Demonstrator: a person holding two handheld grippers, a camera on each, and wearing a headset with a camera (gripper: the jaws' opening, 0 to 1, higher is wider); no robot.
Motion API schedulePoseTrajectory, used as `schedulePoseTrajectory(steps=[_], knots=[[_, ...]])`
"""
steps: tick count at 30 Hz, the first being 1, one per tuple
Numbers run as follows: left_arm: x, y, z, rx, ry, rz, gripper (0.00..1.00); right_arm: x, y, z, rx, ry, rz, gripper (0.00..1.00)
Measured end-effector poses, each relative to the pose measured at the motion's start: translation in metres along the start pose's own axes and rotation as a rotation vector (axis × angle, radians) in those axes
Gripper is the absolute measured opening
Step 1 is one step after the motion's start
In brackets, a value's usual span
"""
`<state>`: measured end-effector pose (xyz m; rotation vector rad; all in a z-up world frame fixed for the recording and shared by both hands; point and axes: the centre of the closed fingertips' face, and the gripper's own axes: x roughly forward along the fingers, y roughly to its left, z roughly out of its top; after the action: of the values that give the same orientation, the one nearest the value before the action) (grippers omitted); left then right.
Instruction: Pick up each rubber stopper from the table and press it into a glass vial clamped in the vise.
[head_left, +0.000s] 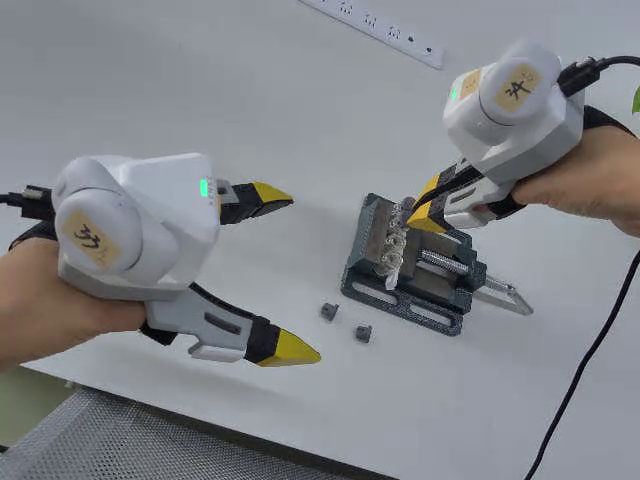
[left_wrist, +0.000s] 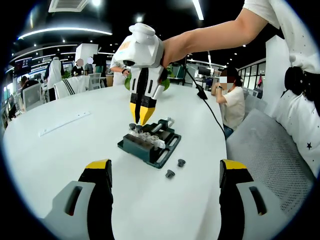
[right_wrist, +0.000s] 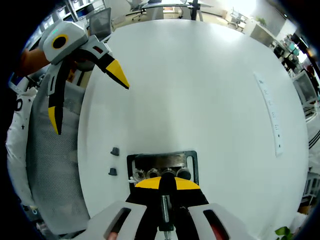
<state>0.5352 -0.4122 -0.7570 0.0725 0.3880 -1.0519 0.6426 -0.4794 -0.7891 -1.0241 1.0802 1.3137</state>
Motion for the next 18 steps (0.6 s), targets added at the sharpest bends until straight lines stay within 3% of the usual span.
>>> schedulePoseTrajectory(steps=[18], knots=[[0.0008,-0.0010,-0.0006,-0.005,0.001,-0.003,0.87,0.0047,0.0001,-0.0016,0.010,0.003,0.007,0.03]])
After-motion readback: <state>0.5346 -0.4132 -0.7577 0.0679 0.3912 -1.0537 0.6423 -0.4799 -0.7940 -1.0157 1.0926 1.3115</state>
